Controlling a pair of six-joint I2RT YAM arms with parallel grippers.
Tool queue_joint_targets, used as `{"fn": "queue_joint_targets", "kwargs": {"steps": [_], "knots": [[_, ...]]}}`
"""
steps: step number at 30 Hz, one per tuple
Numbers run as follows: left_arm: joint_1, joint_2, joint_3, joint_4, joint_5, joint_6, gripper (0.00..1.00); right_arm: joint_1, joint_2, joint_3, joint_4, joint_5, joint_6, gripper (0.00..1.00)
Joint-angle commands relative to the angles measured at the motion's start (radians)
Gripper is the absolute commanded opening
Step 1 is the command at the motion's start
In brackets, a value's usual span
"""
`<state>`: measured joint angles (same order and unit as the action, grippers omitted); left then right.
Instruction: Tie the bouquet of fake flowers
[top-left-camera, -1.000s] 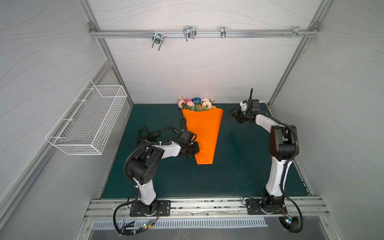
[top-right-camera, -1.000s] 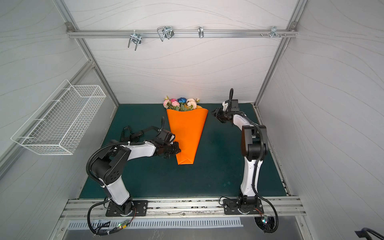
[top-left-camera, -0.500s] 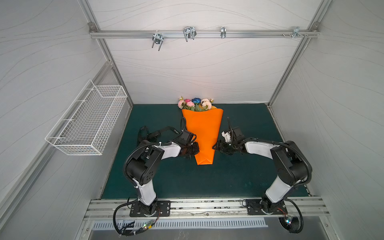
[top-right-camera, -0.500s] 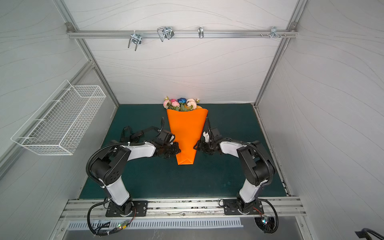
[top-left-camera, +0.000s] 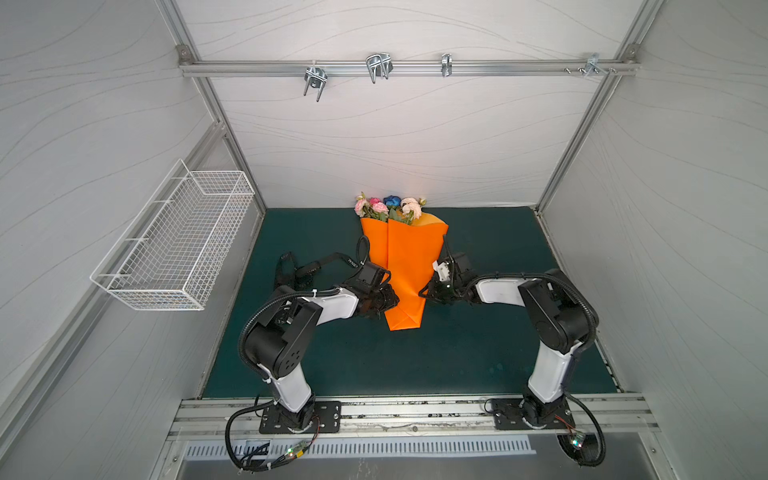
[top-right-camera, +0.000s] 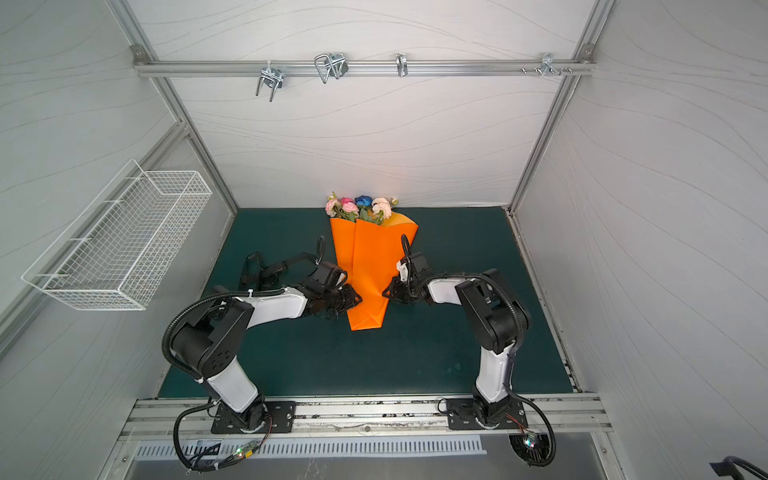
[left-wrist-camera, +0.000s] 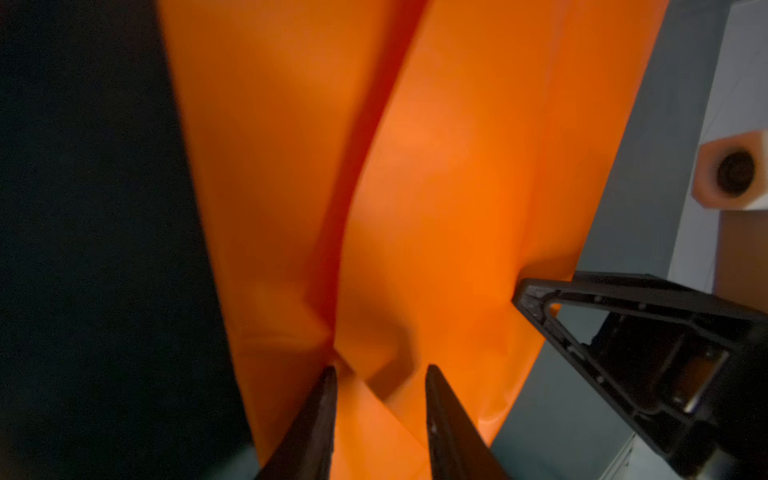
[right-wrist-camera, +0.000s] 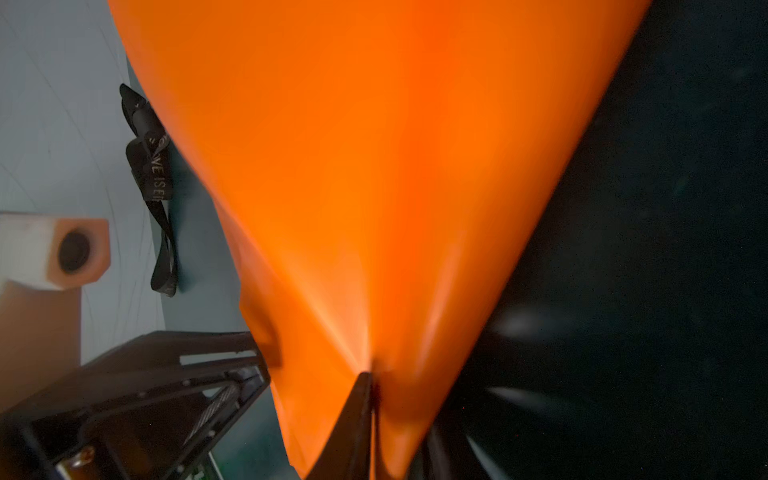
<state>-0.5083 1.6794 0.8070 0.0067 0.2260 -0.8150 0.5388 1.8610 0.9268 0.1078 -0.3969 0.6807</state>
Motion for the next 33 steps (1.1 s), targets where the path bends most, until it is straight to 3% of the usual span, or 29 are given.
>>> {"fn": "queue_joint_targets", "kwargs": {"steps": [1, 4, 6, 12, 15, 18, 20, 24, 27, 33], "knots": [[0.053, -0.087, -0.014, -0.104, -0.116, -0.014, 0.57, 0.013, 0.039, -0.003, -0.049, 0.046, 0.018, 0.21], [0.114, -0.151, 0.030, -0.182, -0.207, 0.038, 0.70, 0.015, 0.027, -0.004, -0.056, 0.053, 0.023, 0.21], [0.153, -0.166, 0.079, -0.225, -0.236, 0.071, 0.74, 0.015, 0.022, -0.005, -0.057, 0.058, 0.023, 0.21], [0.223, -0.097, 0.226, -0.253, -0.219, 0.154, 0.87, 0.030, 0.028, 0.010, -0.067, 0.053, 0.004, 0.24], [0.257, -0.004, 0.289, -0.199, -0.096, 0.201, 0.88, 0.046, 0.027, 0.025, -0.085, 0.058, -0.019, 0.27], [0.262, 0.072, 0.351, -0.189, 0.000, 0.238, 0.69, 0.057, 0.033, 0.042, -0.113, 0.068, -0.050, 0.30], [0.260, 0.099, 0.369, -0.179, 0.035, 0.243, 0.69, 0.061, 0.034, 0.049, -0.129, 0.075, -0.061, 0.31], [0.264, 0.173, 0.438, -0.253, -0.005, 0.268, 0.86, 0.064, 0.038, 0.061, -0.152, 0.084, -0.078, 0.31], [0.266, 0.213, 0.474, -0.257, 0.064, 0.300, 0.99, 0.065, 0.041, 0.072, -0.171, 0.092, -0.089, 0.31], [0.261, 0.258, 0.483, -0.244, 0.149, 0.330, 0.99, 0.065, 0.059, 0.100, -0.194, 0.089, -0.105, 0.31]]}}
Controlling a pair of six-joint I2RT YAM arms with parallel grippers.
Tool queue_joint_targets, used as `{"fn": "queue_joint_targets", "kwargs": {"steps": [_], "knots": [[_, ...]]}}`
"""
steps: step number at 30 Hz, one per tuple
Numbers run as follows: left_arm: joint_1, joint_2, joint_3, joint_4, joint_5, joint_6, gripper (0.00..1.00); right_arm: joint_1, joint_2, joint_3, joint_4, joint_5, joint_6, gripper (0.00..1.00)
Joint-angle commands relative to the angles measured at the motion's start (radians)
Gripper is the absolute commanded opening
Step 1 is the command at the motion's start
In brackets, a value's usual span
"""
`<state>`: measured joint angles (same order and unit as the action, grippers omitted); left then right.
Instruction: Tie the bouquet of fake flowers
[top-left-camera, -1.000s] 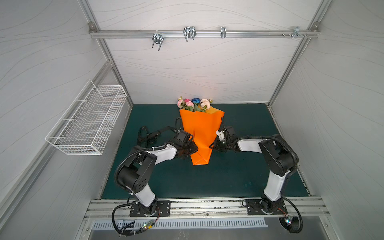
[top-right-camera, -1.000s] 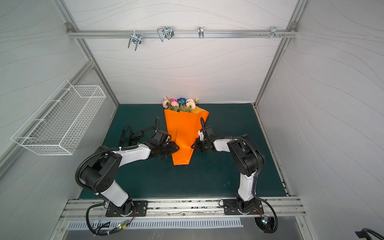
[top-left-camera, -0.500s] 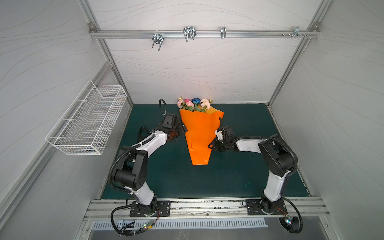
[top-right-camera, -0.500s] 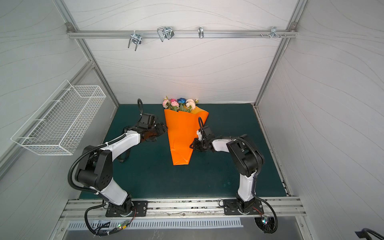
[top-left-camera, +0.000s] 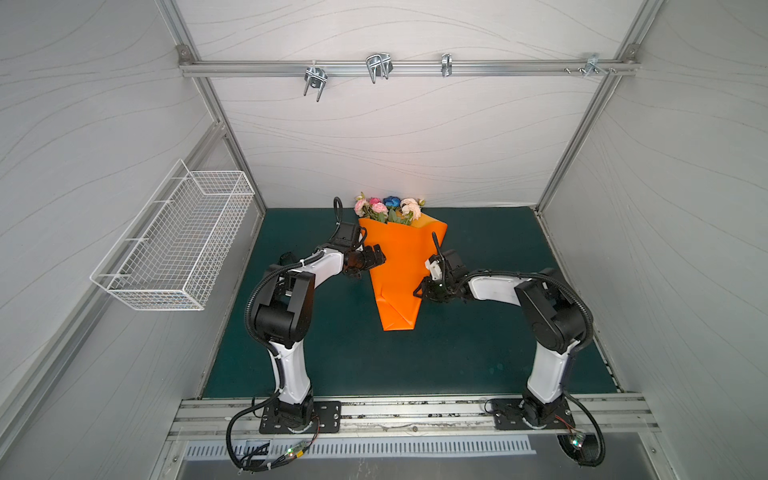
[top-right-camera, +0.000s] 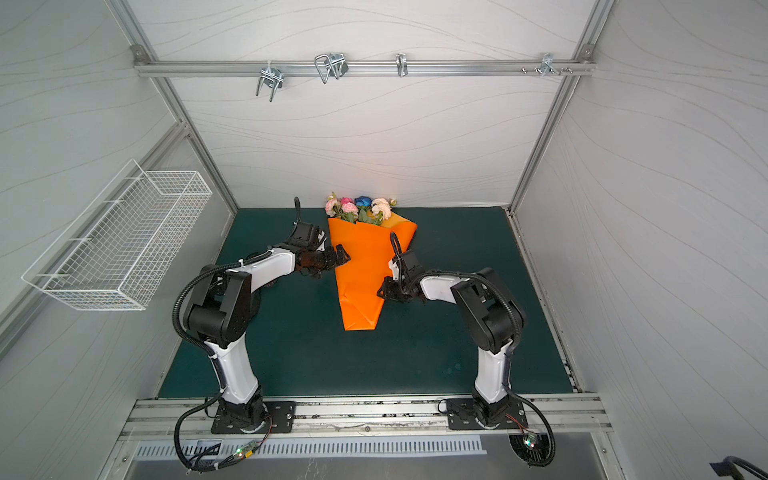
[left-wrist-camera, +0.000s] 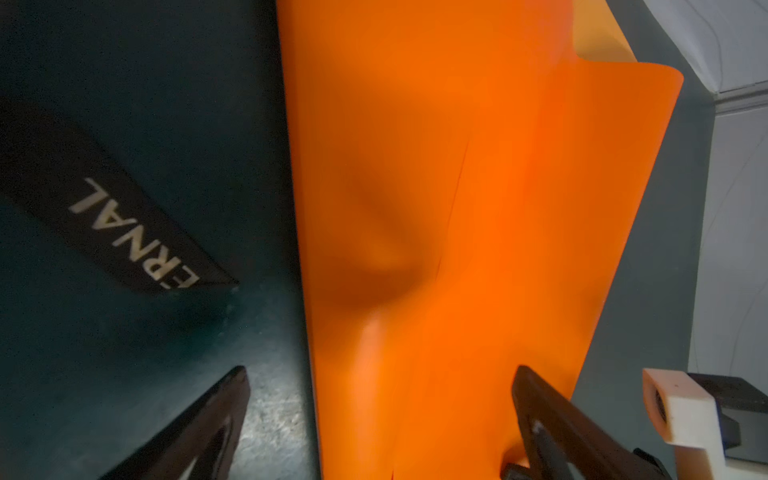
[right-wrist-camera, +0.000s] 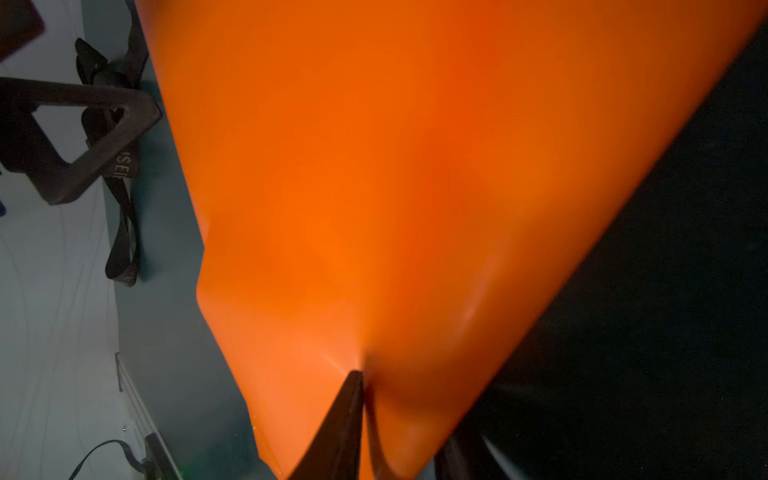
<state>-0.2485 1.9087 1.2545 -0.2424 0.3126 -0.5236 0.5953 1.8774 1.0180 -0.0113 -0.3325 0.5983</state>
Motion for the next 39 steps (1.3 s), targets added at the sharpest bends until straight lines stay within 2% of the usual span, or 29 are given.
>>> {"fn": "queue_joint_targets", "kwargs": {"steps": [1, 5, 10, 17, 26, 31, 37, 39], "knots": [[0.002, 0.038, 0.042, -0.001, 0.070, 0.040, 0.99, 0.009, 0.047, 0.016, -0.081, 0.024, -0.026, 0.31], [-0.006, 0.090, 0.073, -0.014, 0.098, 0.048, 0.99, 0.009, 0.058, 0.034, -0.093, 0.019, -0.032, 0.31], [-0.021, 0.117, 0.082, -0.023, 0.084, 0.054, 0.99, 0.009, 0.059, 0.037, -0.102, 0.019, -0.033, 0.32], [-0.023, 0.128, 0.072, -0.024, 0.078, 0.055, 0.82, -0.036, 0.007, 0.018, -0.133, 0.045, -0.040, 0.52], [-0.023, 0.160, 0.077, -0.024, 0.080, 0.050, 0.79, -0.127, -0.054, 0.026, -0.186, 0.093, -0.065, 0.59], [-0.024, 0.165, 0.076, -0.023, 0.085, 0.048, 0.80, -0.173, -0.015, 0.080, -0.186, 0.079, -0.081, 0.60], [-0.025, 0.142, 0.067, -0.013, 0.111, 0.028, 0.80, -0.174, 0.037, 0.169, -0.167, 0.043, -0.121, 0.60], [-0.026, 0.113, 0.048, -0.010, 0.088, 0.009, 0.80, -0.174, 0.054, 0.191, -0.160, 0.026, -0.130, 0.61]]}}
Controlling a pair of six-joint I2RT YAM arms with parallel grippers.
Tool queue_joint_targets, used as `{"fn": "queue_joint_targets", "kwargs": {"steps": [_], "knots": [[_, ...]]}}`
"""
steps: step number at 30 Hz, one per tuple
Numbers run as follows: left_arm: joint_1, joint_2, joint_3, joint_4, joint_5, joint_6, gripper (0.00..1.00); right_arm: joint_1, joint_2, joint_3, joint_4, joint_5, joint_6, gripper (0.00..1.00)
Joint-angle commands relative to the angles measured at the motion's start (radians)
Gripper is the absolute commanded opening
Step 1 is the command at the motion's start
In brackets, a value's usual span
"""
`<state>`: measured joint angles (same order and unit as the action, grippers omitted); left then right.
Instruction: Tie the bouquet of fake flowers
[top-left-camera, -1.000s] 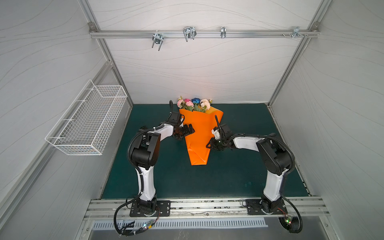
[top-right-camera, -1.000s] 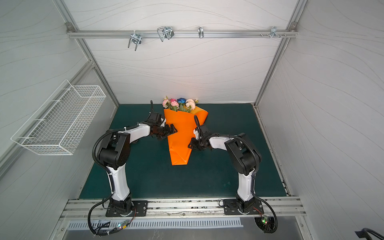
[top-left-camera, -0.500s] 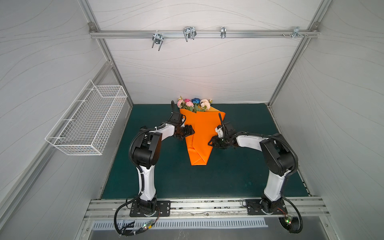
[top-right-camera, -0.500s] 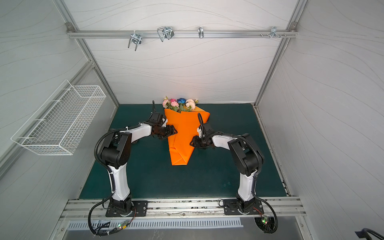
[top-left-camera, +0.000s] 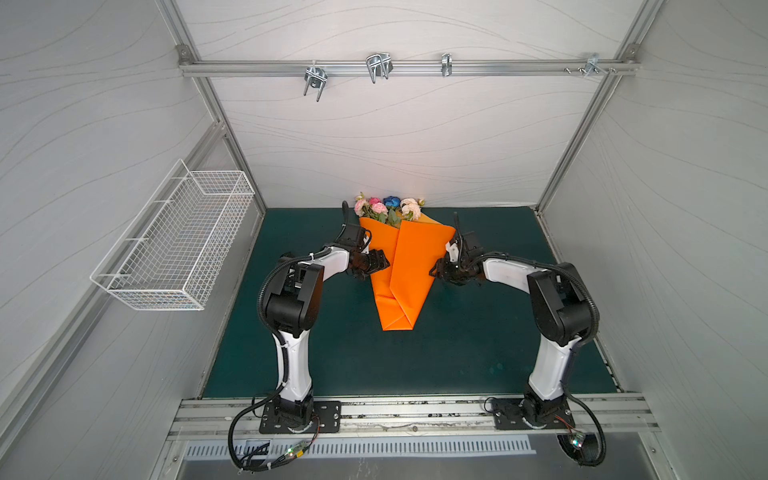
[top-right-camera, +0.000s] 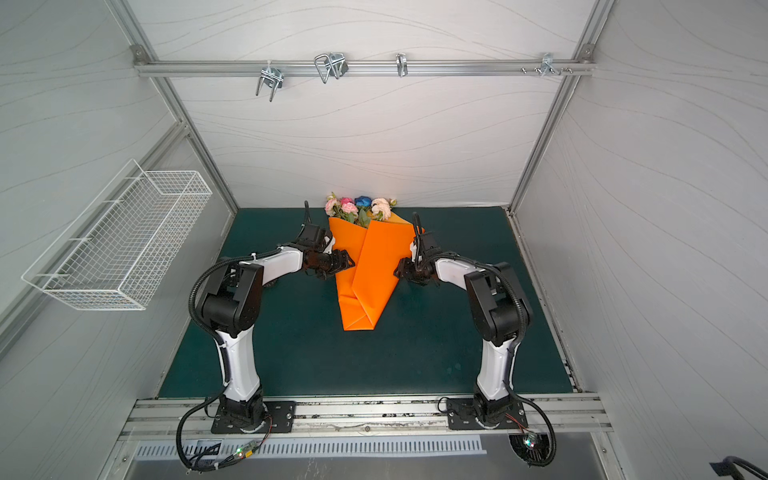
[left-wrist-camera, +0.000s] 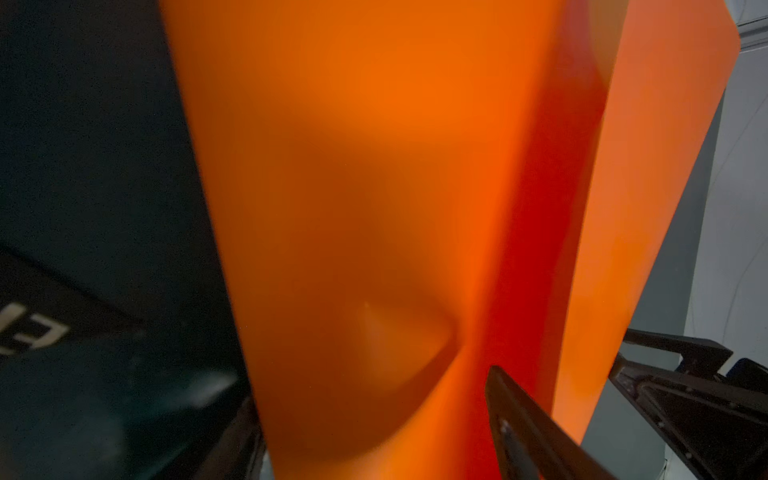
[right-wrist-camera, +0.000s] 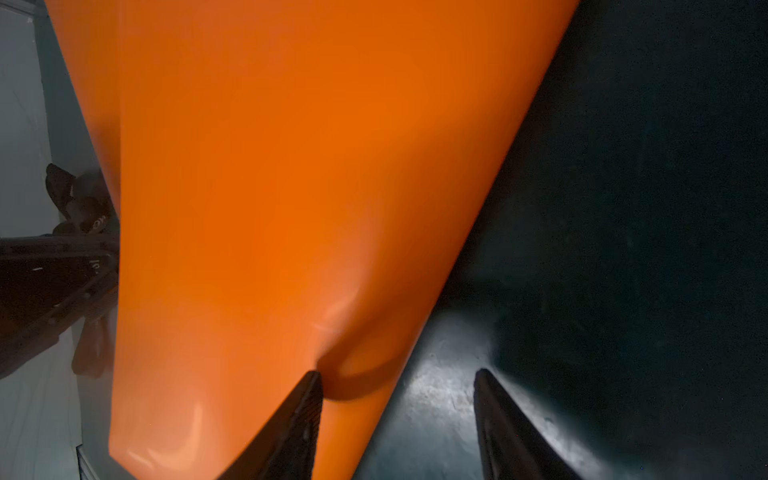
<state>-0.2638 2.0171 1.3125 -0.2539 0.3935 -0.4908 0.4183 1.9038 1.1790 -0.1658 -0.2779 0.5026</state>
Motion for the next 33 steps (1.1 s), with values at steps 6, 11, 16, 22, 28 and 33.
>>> {"fn": "queue_joint_targets", "kwargs": {"steps": [6, 11, 16, 22, 28, 33], "knots": [[-0.009, -0.156, -0.115, 0.009, -0.182, -0.117, 0.81, 0.009, 0.075, 0.092, -0.010, -0.058, -0.065, 0.60], [-0.003, -0.271, -0.178, 0.030, -0.300, -0.159, 0.82, 0.029, 0.102, 0.142, -0.031, -0.060, -0.091, 0.60], [-0.003, -0.272, -0.139, 0.065, -0.136, -0.103, 0.81, 0.058, 0.127, 0.195, -0.060, -0.041, -0.115, 0.61], [-0.008, -0.184, -0.078, 0.061, -0.025, -0.078, 0.81, 0.069, 0.161, 0.230, -0.071, -0.036, -0.116, 0.61], [-0.008, -0.091, -0.029, 0.041, 0.006, -0.080, 0.75, 0.073, 0.199, 0.249, -0.072, -0.051, -0.110, 0.60], [-0.008, -0.048, -0.025, 0.041, 0.002, -0.090, 0.47, 0.076, 0.216, 0.258, -0.072, -0.070, -0.106, 0.60]]}}
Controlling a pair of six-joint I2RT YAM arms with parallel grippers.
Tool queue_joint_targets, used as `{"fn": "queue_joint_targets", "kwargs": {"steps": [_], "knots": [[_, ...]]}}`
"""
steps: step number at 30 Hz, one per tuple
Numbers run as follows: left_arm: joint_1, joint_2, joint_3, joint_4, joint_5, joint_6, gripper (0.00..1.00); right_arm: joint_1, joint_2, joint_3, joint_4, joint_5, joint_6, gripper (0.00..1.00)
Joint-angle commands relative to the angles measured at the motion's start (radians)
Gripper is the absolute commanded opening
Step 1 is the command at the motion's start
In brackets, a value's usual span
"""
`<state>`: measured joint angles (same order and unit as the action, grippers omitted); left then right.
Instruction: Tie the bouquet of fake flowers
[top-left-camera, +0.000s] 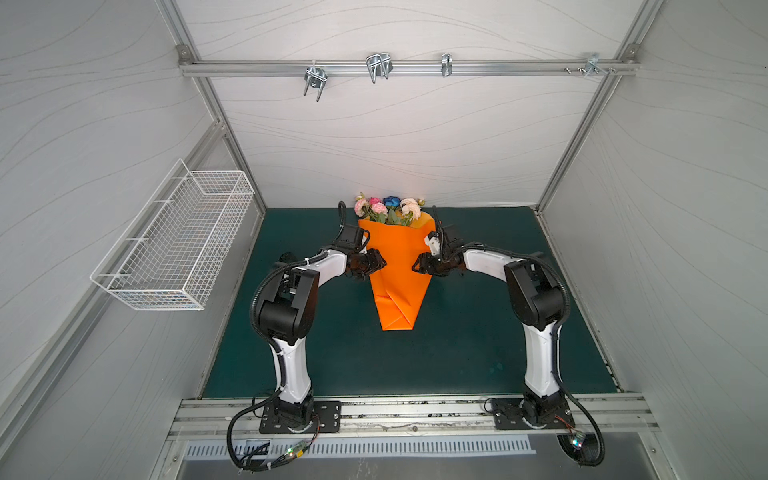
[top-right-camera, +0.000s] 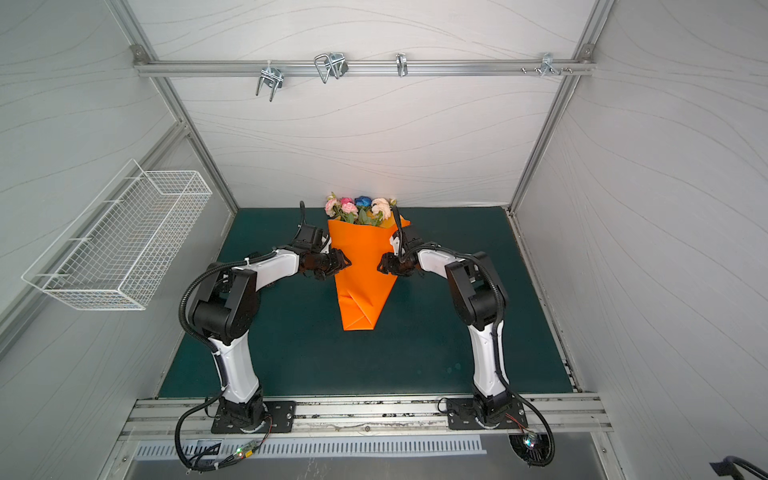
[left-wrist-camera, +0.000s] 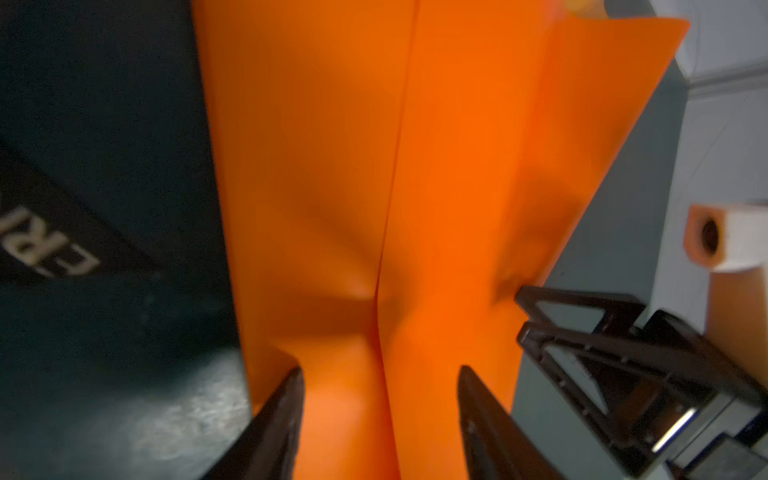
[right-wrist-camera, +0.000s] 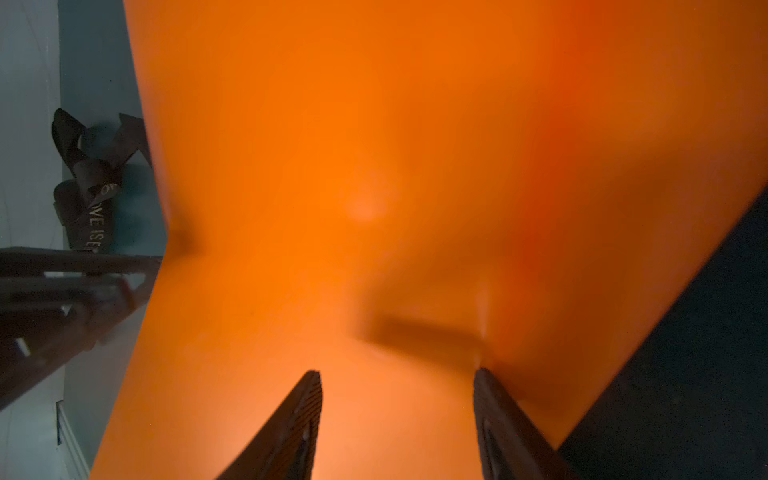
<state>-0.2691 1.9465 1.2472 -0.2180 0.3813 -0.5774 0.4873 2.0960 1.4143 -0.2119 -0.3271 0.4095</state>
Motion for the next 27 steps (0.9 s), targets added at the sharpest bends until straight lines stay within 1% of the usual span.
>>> {"fn": "queue_joint_targets", "kwargs": {"steps": [1, 10, 13, 17, 19, 21, 22, 27], "knots": [[-0.002, 0.026, 0.037, 0.011, 0.017, -0.007, 0.46, 0.007, 0.027, 0.022, -0.022, -0.024, -0.012, 0.61], [-0.003, 0.015, 0.006, 0.102, 0.104, -0.064, 0.48, 0.008, 0.028, 0.018, -0.018, -0.035, -0.009, 0.60], [-0.005, 0.023, 0.010, 0.103, 0.102, -0.065, 0.45, 0.010, 0.018, 0.021, -0.020, -0.038, -0.011, 0.60], [-0.005, 0.053, 0.010, 0.092, 0.094, -0.063, 0.23, 0.009, -0.006, 0.029, -0.035, -0.049, -0.012, 0.61], [-0.005, 0.058, 0.003, 0.092, 0.091, -0.062, 0.15, 0.005, -0.020, 0.033, -0.043, -0.057, -0.013, 0.61], [-0.005, 0.058, -0.003, 0.096, 0.091, -0.059, 0.04, -0.003, -0.036, 0.033, -0.051, -0.063, -0.011, 0.61], [-0.005, 0.056, -0.004, 0.095, 0.089, -0.055, 0.00, -0.009, -0.047, 0.032, -0.055, -0.065, -0.008, 0.61], [-0.005, 0.035, -0.009, 0.068, 0.050, -0.021, 0.00, -0.050, -0.131, -0.019, -0.052, -0.048, 0.016, 0.62]]}}
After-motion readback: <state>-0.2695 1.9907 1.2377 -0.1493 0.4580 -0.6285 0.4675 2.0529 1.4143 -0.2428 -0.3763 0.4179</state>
